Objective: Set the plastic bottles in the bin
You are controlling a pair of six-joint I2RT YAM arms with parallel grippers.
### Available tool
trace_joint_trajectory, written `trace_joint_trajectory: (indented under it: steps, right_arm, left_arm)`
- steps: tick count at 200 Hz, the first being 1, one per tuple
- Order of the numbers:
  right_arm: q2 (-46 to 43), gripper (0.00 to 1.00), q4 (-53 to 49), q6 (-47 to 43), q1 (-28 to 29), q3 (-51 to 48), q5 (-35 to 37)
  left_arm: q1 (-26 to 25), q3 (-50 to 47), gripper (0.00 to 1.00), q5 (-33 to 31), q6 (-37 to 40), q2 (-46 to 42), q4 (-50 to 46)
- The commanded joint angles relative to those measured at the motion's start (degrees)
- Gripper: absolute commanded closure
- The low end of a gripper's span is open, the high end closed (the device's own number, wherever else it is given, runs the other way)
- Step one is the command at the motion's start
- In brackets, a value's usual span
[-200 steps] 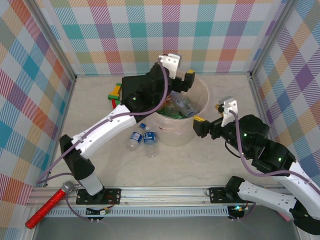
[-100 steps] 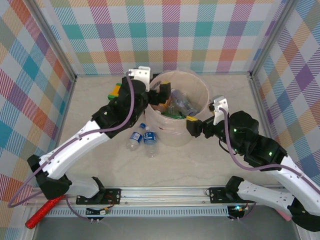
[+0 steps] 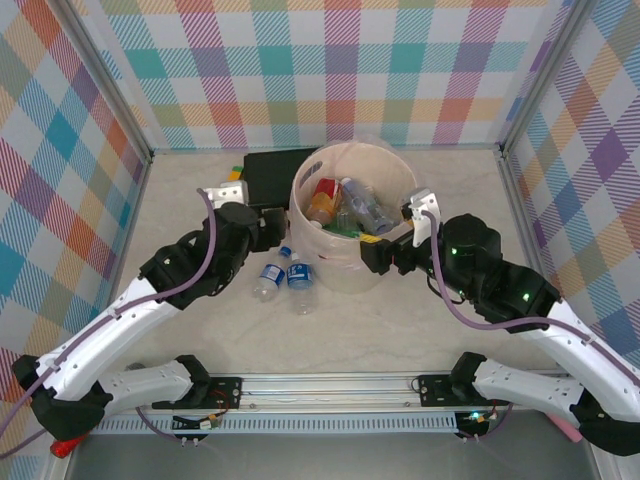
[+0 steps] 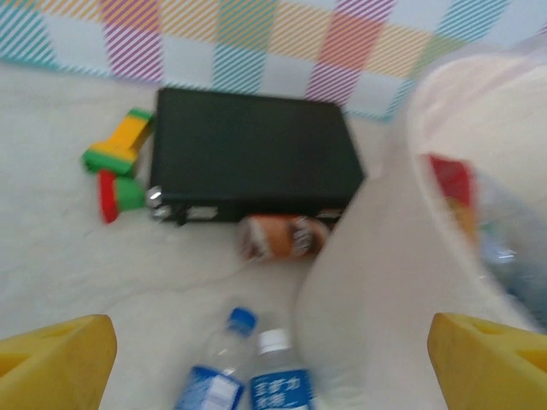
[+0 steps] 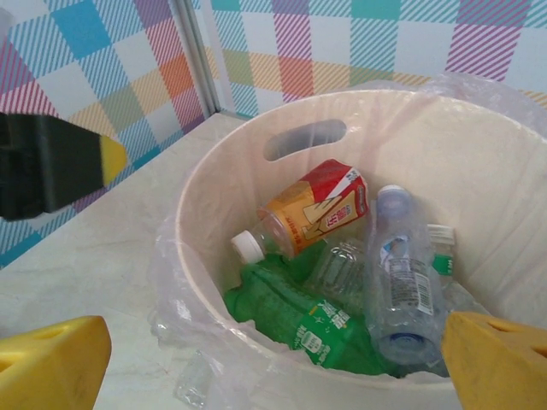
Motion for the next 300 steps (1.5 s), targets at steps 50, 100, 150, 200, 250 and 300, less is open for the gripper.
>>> trace_joint_trajectory:
  steps: [50, 100, 150, 200, 250, 300]
  right_arm:
    - [1.39, 0.01, 1.02, -0.36, 0.38, 3.50, -4.16]
    - [0.33, 0.01, 0.96, -1.19, 0.31, 3.27, -5.19]
    - [-2.80, 0.01, 1.29, -1.66, 0.39, 1.14, -4.72]
    - [-5.82, 0.01, 1.14, -2.10, 0.37, -0.59, -3.83]
    - [-5.62, 0.01, 1.29, -2.73, 0.37, -1.36, -3.67]
    - [-4.53, 0.01, 2.60, -2.82, 0.40, -1.67, -4.06]
  left_arm:
    - [12.98, -5.84, 0.14, 17.38, 0.20, 2.63, -9.58]
    - [18.56, -4.24, 0.18, 26.43, 5.47, 13.61, -11.14]
    - [19.18, -0.30, 0.26, 31.36, 9.22, 27.07, -11.14]
    - [19.18, 2.96, 0.28, 33.41, 11.65, 37.08, -11.75]
    - [19.19, 2.62, 0.30, 32.81, 13.39, 41.85, -12.24]
    - [19.18, 2.40, 0.29, 32.79, 14.16, 44.97, -12.46]
